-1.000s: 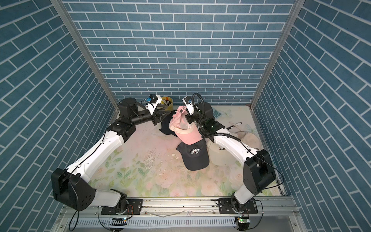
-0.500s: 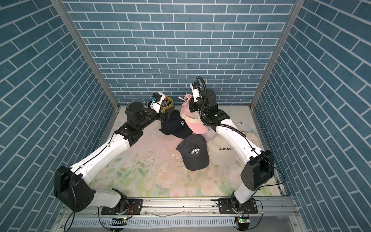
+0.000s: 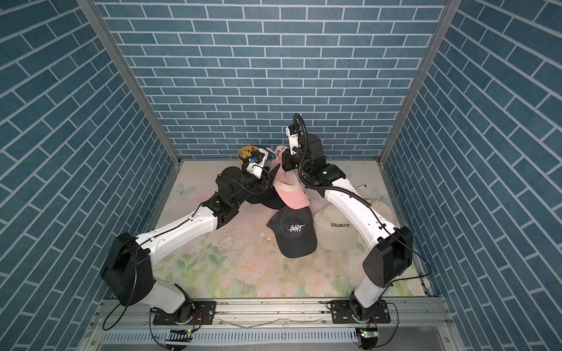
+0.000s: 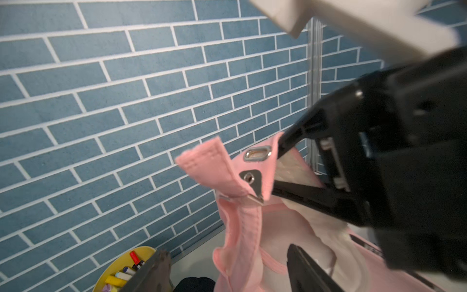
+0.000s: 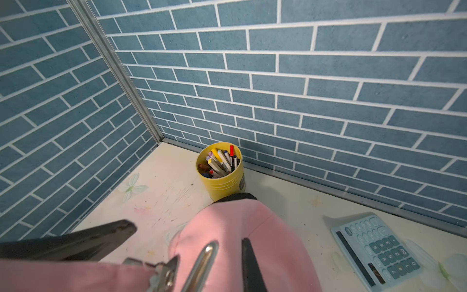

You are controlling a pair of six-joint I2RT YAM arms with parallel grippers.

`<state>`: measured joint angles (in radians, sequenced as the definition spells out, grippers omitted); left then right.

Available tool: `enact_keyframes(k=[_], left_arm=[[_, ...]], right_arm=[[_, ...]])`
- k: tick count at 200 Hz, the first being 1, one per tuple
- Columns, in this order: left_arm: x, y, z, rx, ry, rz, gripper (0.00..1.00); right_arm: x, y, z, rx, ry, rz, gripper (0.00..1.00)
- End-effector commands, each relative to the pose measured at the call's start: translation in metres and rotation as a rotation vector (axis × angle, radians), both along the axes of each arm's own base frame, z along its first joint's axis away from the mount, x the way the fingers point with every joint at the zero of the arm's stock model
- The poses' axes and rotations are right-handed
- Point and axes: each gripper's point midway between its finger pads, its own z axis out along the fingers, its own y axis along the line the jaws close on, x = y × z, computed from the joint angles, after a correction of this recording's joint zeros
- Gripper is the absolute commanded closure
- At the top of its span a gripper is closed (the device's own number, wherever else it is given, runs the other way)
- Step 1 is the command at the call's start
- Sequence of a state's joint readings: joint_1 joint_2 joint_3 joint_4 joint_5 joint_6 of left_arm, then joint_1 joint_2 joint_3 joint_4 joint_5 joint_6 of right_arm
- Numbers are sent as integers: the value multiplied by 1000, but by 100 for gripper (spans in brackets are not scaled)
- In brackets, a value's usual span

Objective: Open the adjustable buckle of the baseball cap
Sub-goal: Pull the adjustable strap on the baseball cap.

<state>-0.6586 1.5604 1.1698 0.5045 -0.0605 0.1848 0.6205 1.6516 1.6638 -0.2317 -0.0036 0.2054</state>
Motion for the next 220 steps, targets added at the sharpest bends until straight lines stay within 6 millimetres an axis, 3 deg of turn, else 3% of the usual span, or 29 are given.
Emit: enact_keyframes(k=[1, 32, 47, 79, 124, 133, 143, 173, 190, 220], left_arm=[[16, -4, 17, -26, -31, 36, 24], [22, -6, 12, -72, -15, 11, 30], [22, -8, 15, -91, -23, 2, 37], [19, -3, 19, -91, -24, 11, 58], [17, 5, 21, -83, -21, 9, 100], [17, 5, 23, -84, -21, 3, 100], [15, 5, 26, -87, -23, -10, 100], [10, 2, 35, -100, -22, -42, 100], [8, 0, 41, -108, -18, -62, 100], [3, -3, 52, -129, -29, -95, 100]], right_arm=[[-8, -2, 24, 78, -3, -14, 100], [-11, -2, 26, 87, 1, -19, 100], [-12, -2, 24, 86, 5, -16, 100], [-13, -6, 20, 84, -7, -28, 100], [-19, -1, 15, 68, -49, 28, 100], [-21, 1, 14, 52, -62, 53, 100], [-25, 5, 13, 24, -85, 91, 94], [-31, 6, 10, -72, -204, 134, 64], [-38, 11, 14, -127, -266, 167, 60], [-34, 13, 12, -193, -289, 155, 60]])
